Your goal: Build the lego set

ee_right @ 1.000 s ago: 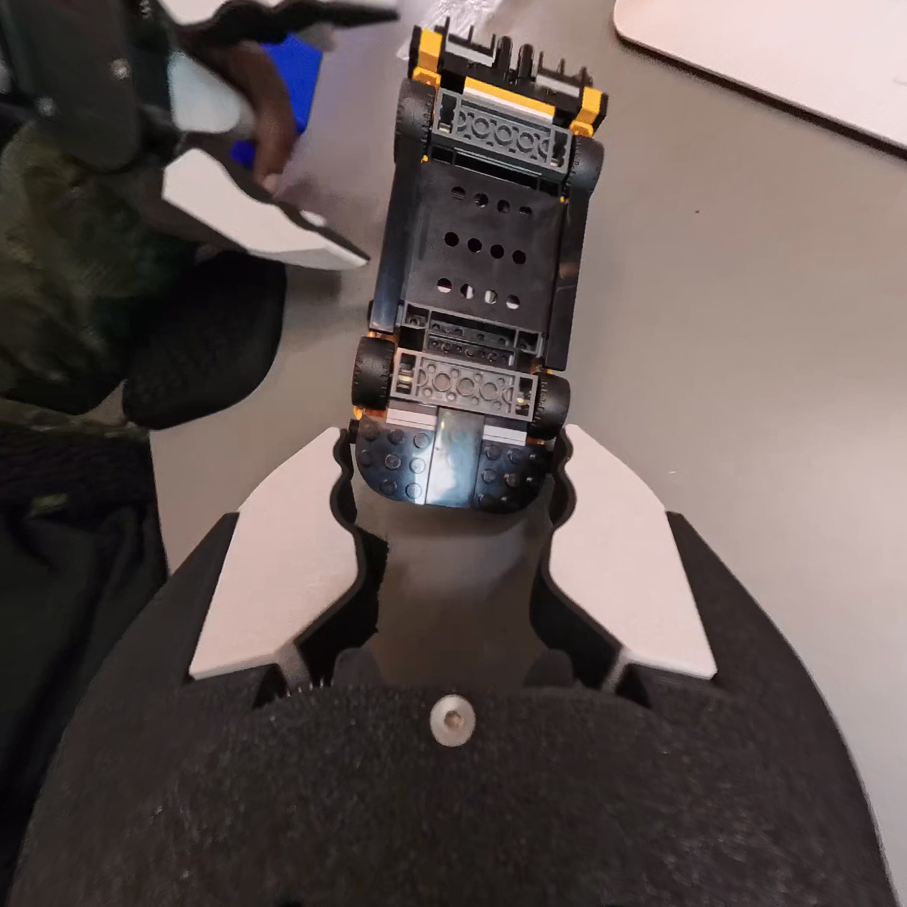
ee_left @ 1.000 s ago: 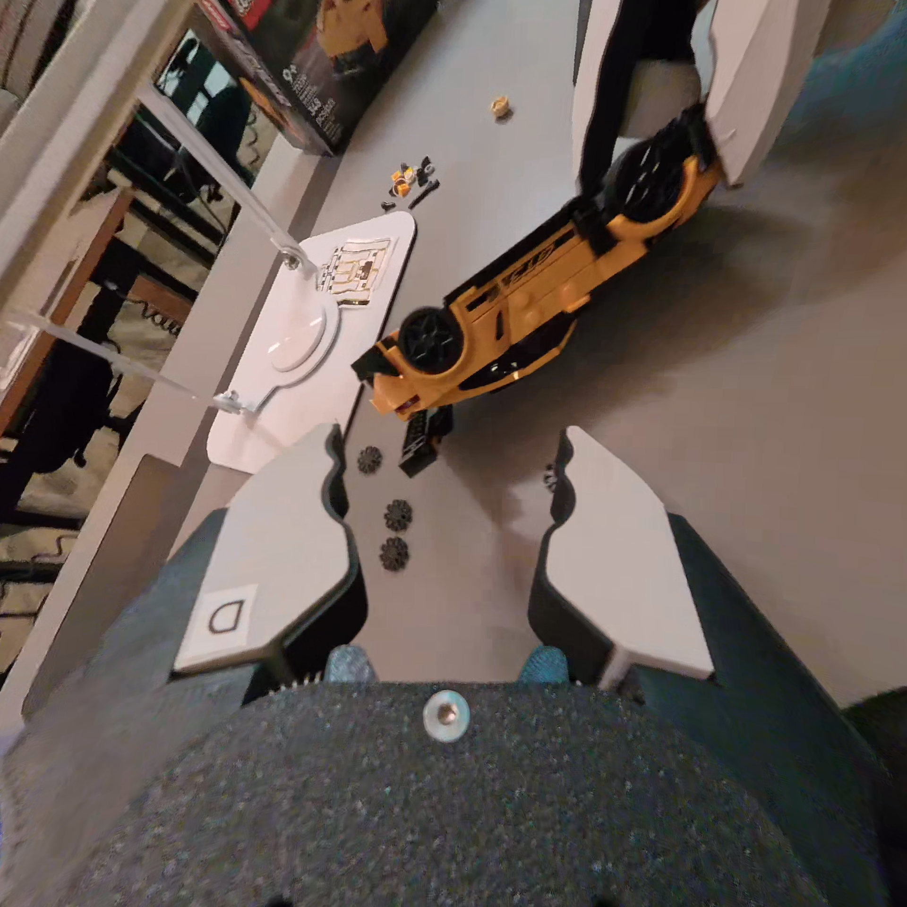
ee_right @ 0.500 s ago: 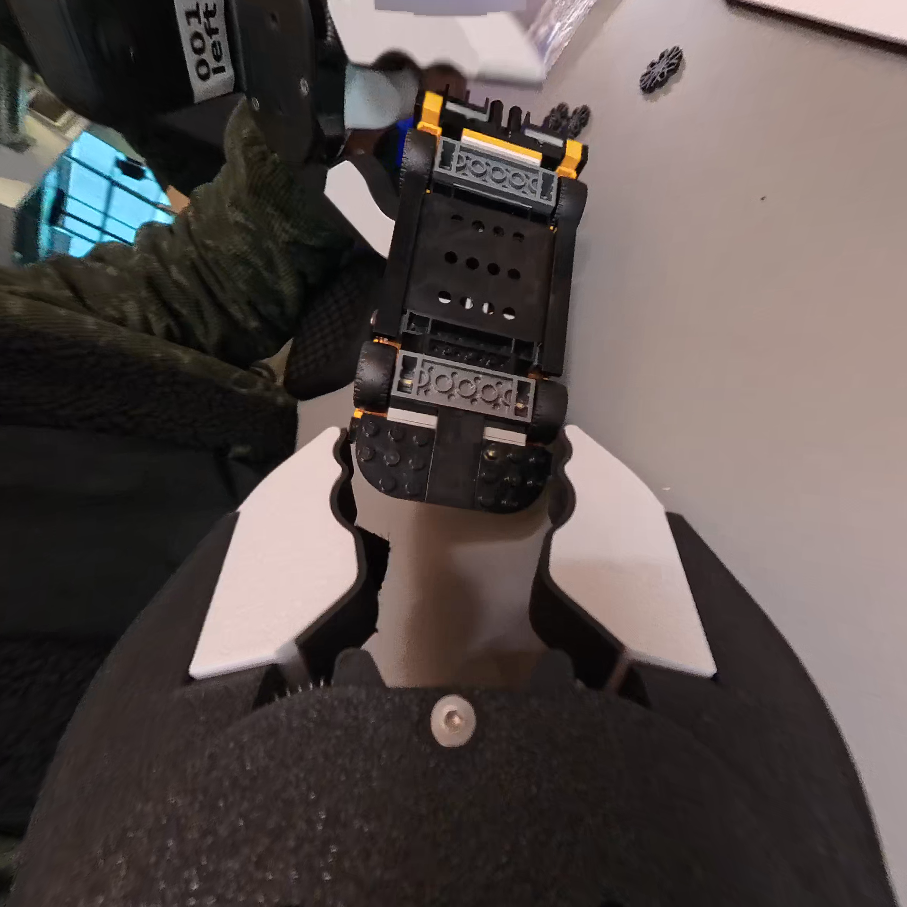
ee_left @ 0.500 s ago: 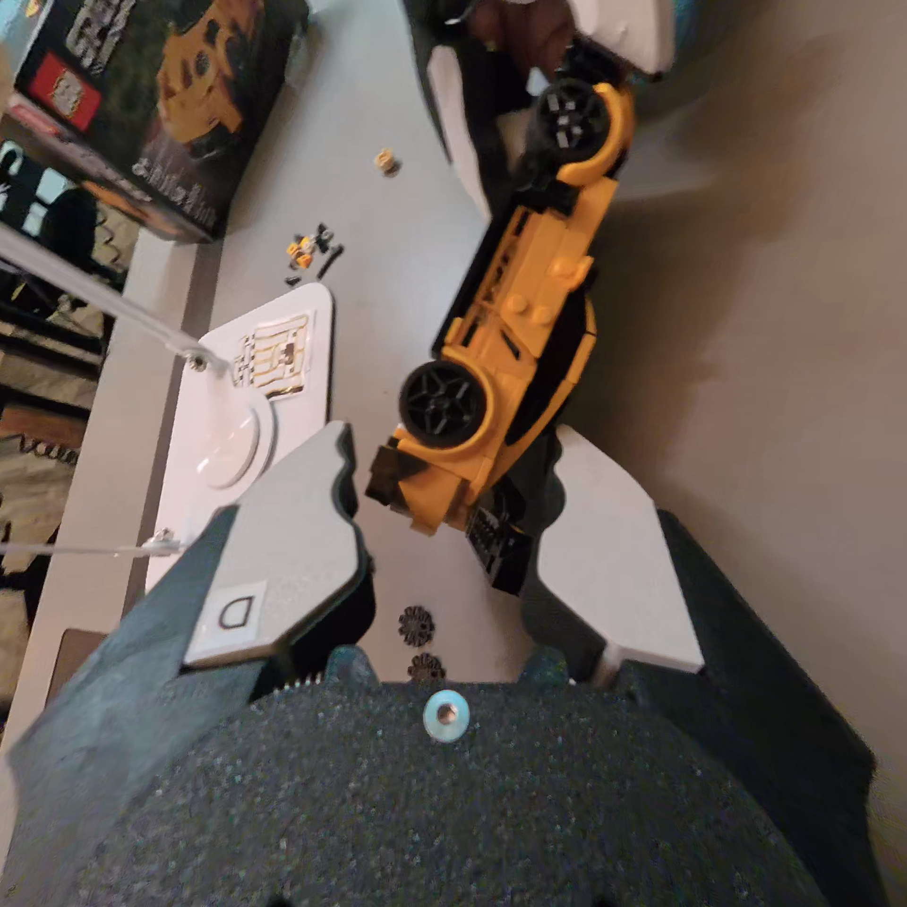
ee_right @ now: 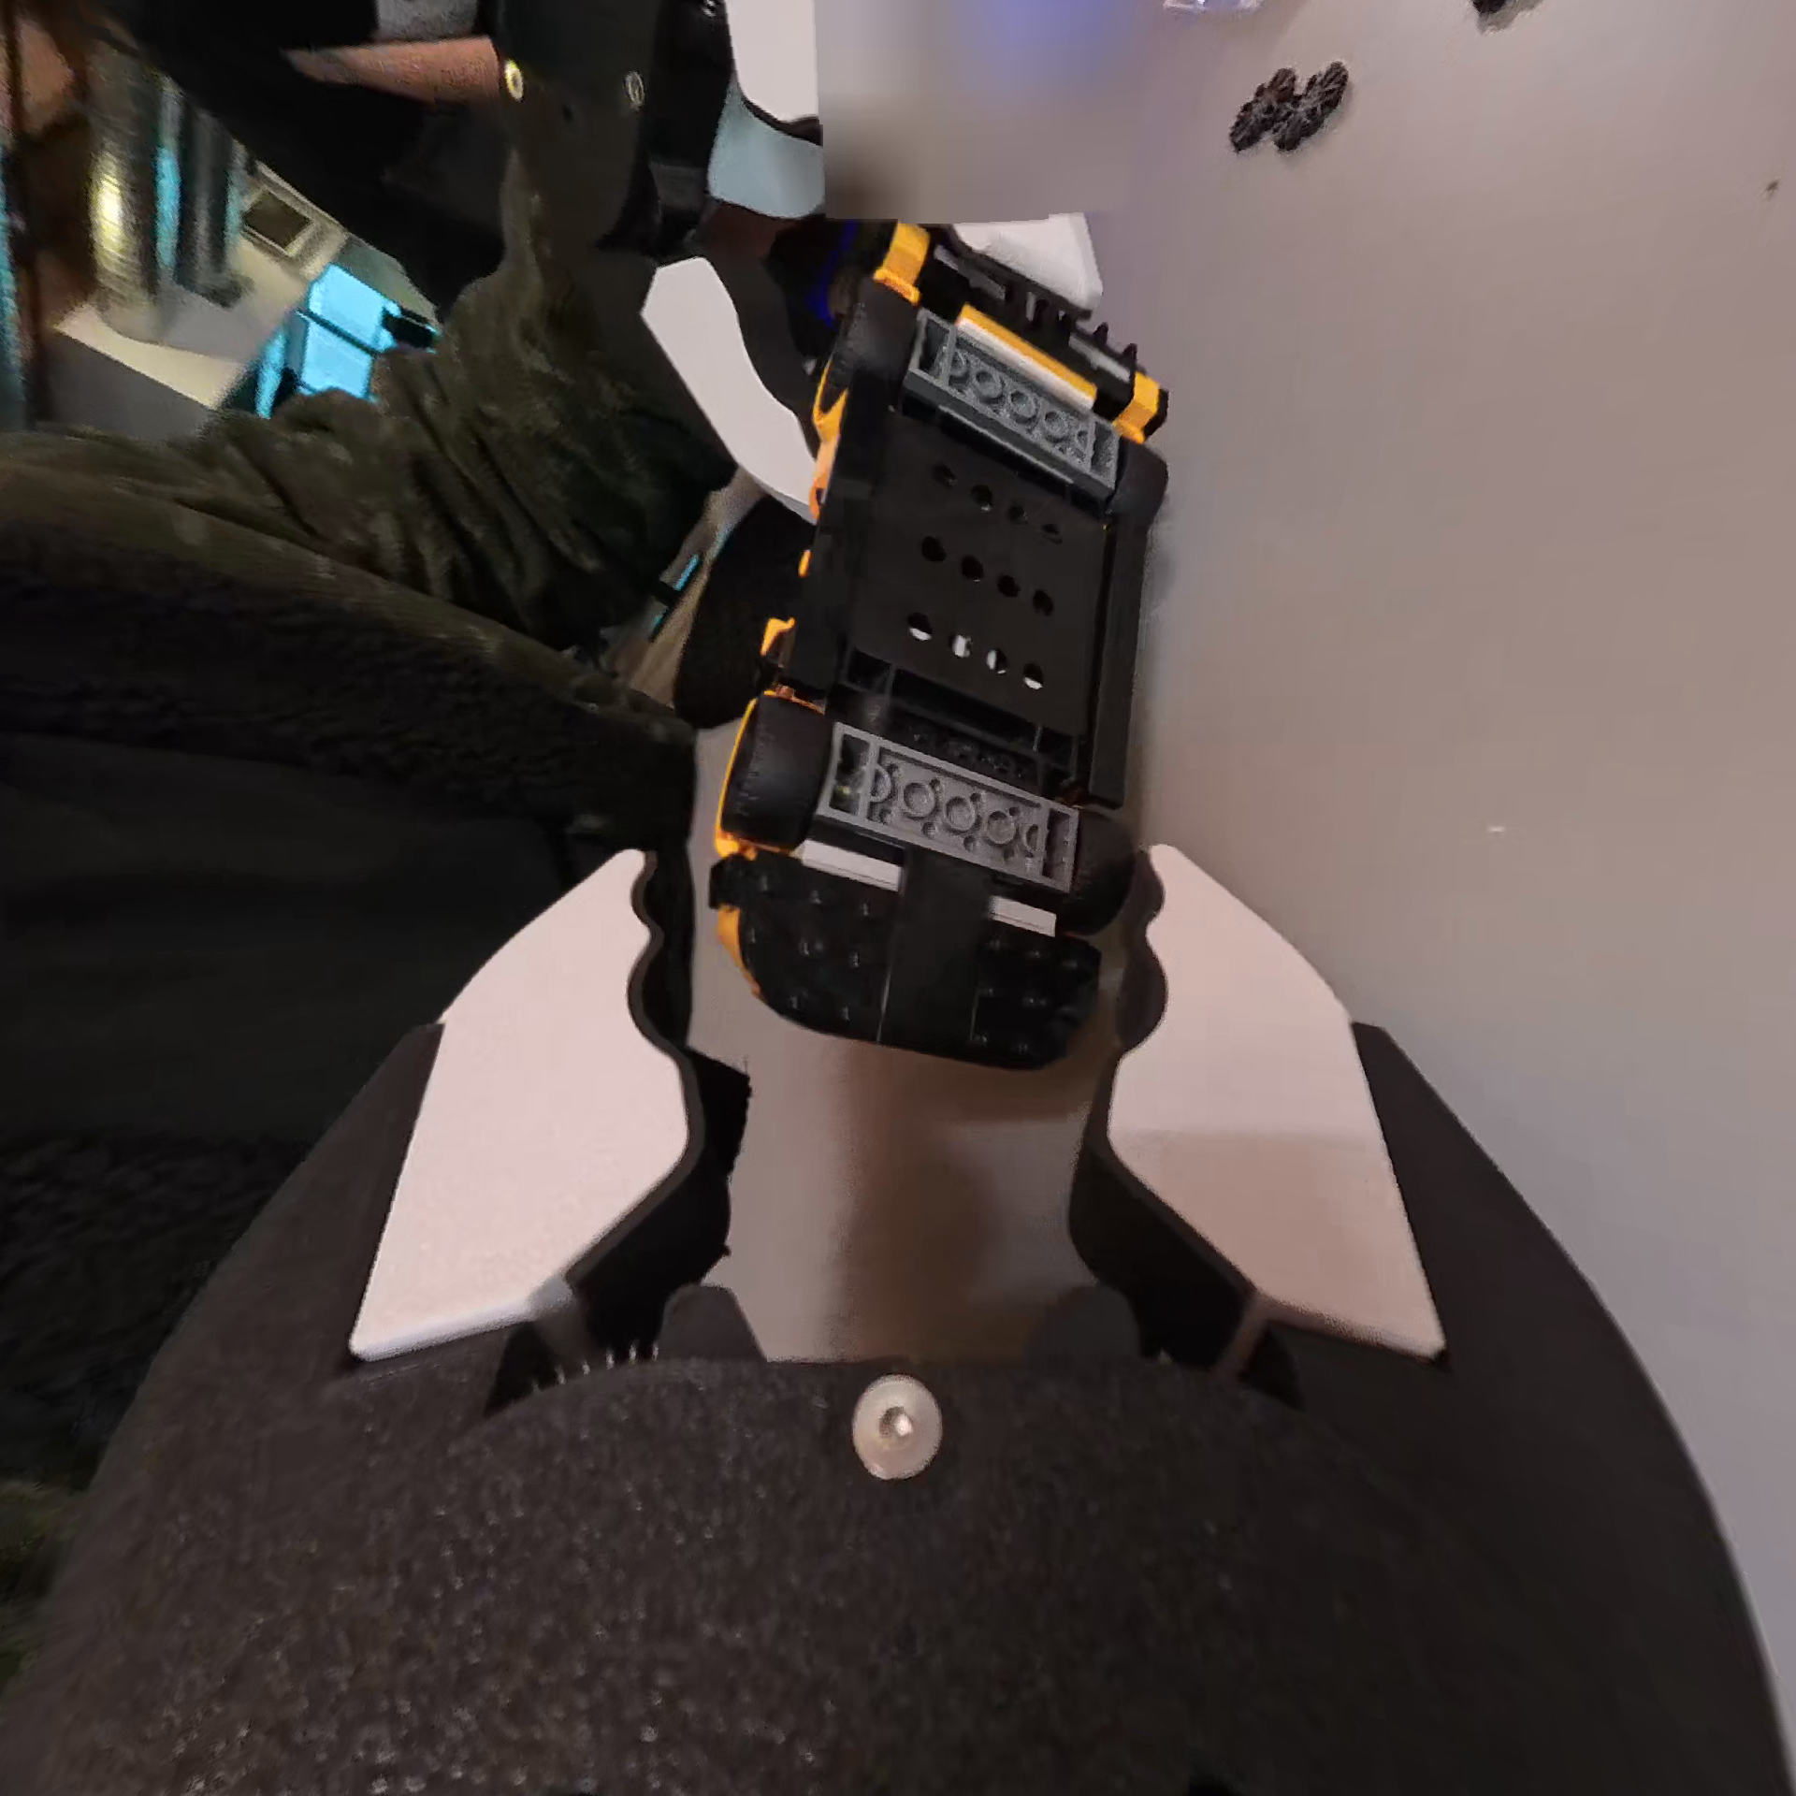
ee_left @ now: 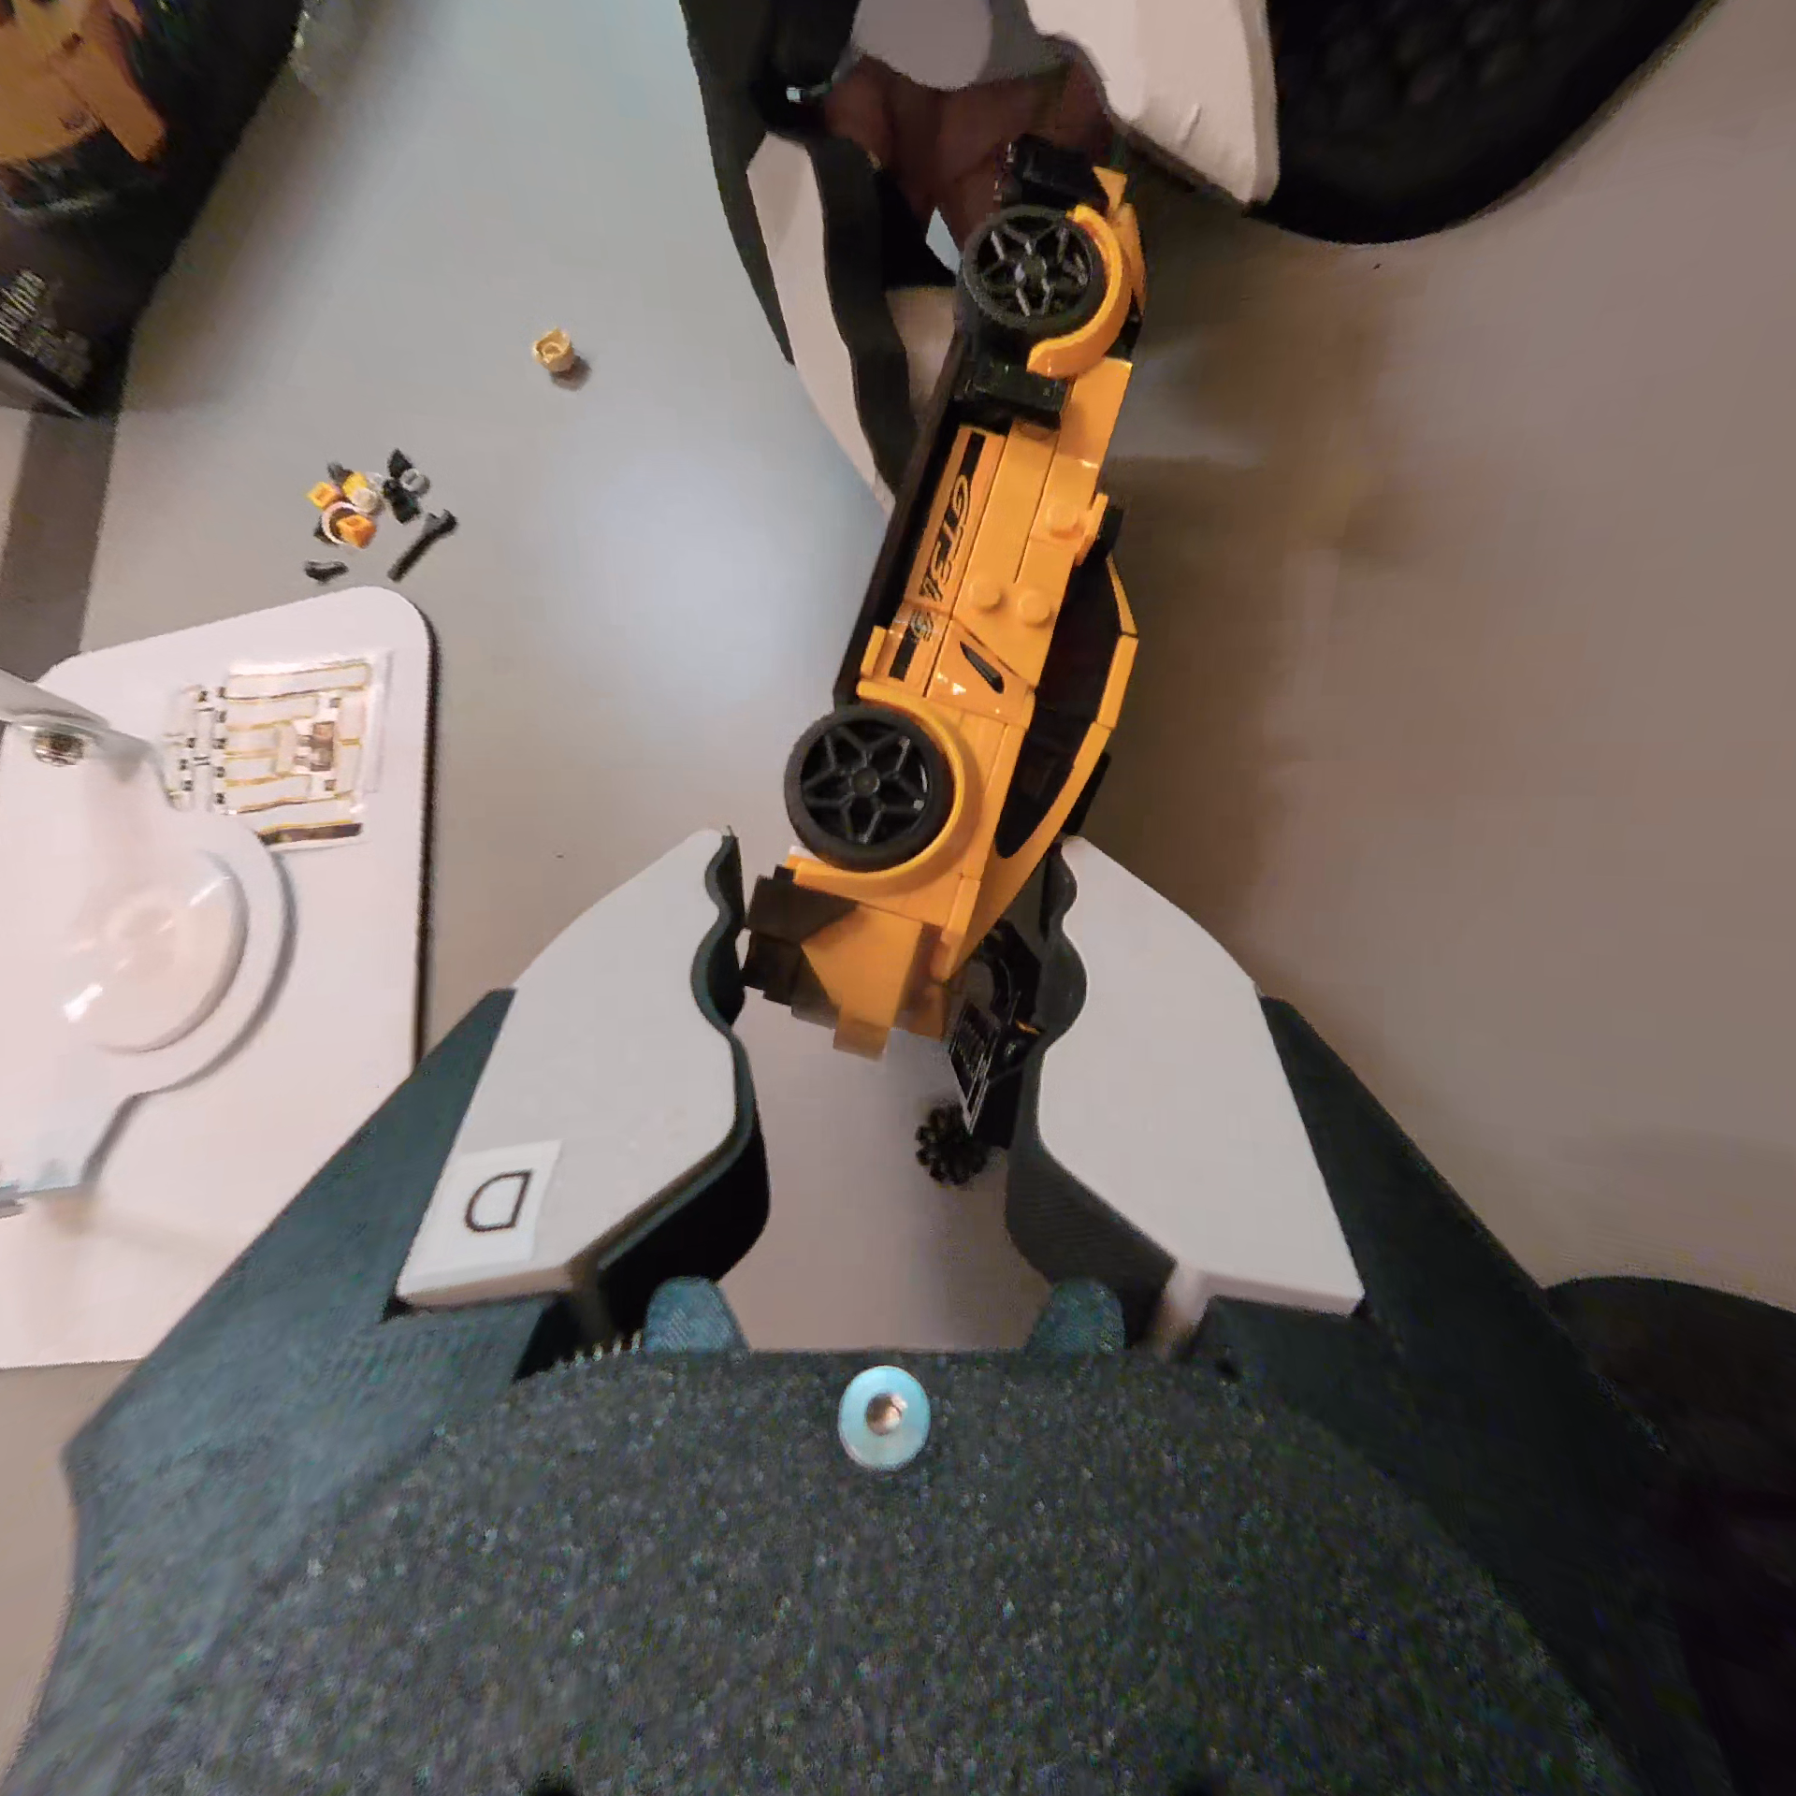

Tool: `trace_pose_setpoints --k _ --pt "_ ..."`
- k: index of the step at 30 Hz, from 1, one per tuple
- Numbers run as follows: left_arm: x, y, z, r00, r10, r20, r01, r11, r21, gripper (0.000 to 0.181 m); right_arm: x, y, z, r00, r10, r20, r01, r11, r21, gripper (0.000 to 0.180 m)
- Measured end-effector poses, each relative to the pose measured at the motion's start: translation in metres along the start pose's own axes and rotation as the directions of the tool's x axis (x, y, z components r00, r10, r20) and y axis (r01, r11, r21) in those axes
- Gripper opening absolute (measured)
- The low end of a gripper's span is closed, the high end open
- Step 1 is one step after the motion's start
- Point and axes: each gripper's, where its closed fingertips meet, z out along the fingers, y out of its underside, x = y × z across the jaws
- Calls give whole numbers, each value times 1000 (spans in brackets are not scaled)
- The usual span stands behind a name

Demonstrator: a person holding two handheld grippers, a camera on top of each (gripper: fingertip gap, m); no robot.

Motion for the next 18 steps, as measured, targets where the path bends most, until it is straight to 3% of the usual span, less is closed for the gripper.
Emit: trace_pose_setpoints --k 3,6,10,13,16,18 --pt "3 4 8 999 -31 -39 30 999 -38 56 1 -3 -8 995 -70 -64 72 997 26 87" --pt "3 4 11 996 -69 -61 67 997 -42 56 8 -6 -17 945 -227 -234 231 973 -11 87" --pt "1 5 12 992 -95 -84 89 994 -67 56 15 -3 -12 756 -473 -454 425 881 -210 86" --pt "1 5 13 989 -103 -101 96 993 -73 57 26 0 2 649 -582 -490 458 813 -359 82" --pt "0 6 14 990 -100 -96 92 992 -86 64 28 -2 11 678 -594 -434 469 803 -367 42" --pt "-2 6 12 991 -105 -81 99 992 -80 74 29 -5 9 723 -569 -393 446 818 -364 40"
